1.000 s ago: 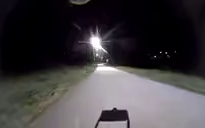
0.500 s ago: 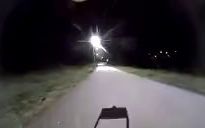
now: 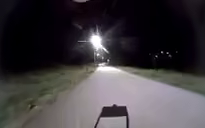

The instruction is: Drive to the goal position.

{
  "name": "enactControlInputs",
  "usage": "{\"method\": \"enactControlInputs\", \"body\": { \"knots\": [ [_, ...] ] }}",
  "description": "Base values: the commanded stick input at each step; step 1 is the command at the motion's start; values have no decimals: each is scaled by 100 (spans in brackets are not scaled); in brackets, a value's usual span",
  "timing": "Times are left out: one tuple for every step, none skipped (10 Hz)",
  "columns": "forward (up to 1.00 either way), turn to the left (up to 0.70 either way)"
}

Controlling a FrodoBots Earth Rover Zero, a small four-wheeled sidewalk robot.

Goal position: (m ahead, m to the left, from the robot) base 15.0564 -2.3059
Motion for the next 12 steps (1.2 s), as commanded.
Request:
{"method": "enactControlInputs", "body": {
  "knots": [
    [70, 1],
    [70, 1],
    [70, 0],
    [70, 0],
    [70, 0],
    [70, 0],
    [70, 0],
    [70, 0],
    [70, 0],
    [70, 0],
    [70, 0],
    [70, 0]
  ]
}}
